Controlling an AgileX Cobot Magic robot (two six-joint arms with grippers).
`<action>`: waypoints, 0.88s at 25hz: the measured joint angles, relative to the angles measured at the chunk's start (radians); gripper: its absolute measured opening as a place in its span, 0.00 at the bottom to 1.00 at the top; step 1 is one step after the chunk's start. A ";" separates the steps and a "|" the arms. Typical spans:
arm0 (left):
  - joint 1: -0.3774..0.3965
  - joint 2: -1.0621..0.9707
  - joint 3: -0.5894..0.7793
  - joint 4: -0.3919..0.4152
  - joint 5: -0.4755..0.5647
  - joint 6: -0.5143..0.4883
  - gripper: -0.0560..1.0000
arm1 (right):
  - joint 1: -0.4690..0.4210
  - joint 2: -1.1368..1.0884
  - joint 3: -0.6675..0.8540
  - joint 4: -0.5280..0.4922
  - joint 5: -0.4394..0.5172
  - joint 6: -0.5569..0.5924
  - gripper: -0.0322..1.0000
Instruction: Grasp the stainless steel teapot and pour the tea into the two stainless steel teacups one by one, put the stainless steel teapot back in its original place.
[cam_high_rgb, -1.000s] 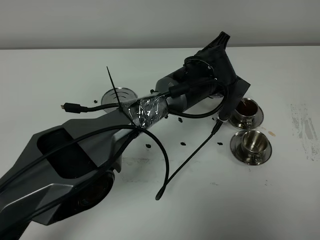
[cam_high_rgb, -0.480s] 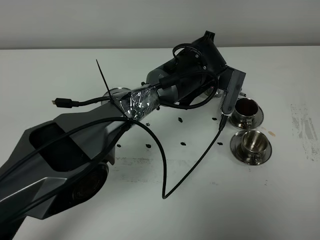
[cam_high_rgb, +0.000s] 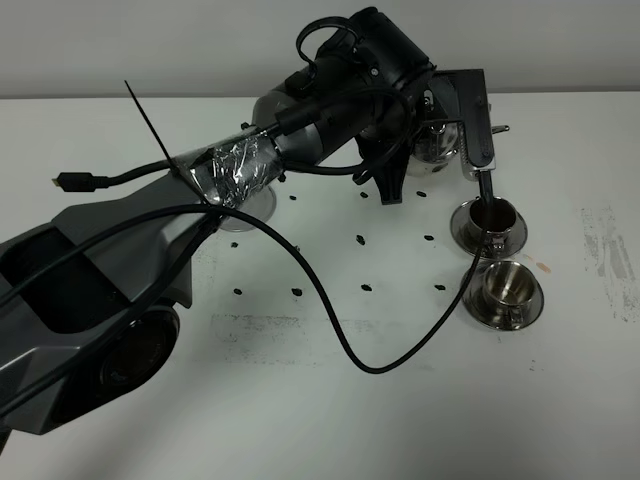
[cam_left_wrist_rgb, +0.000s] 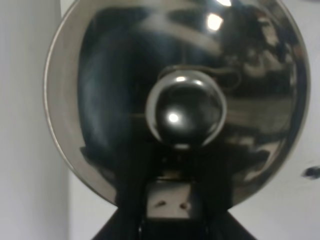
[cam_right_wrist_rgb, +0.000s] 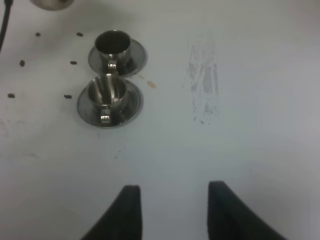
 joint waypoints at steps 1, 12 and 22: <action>0.005 -0.008 0.002 -0.025 0.012 -0.026 0.23 | 0.000 0.000 0.000 0.000 0.000 0.000 0.33; 0.068 -0.104 0.199 -0.215 0.032 -0.184 0.23 | 0.000 0.000 0.000 0.000 0.000 0.000 0.33; 0.077 -0.037 0.203 -0.300 -0.054 -0.258 0.23 | 0.000 0.000 0.000 0.000 0.000 0.000 0.33</action>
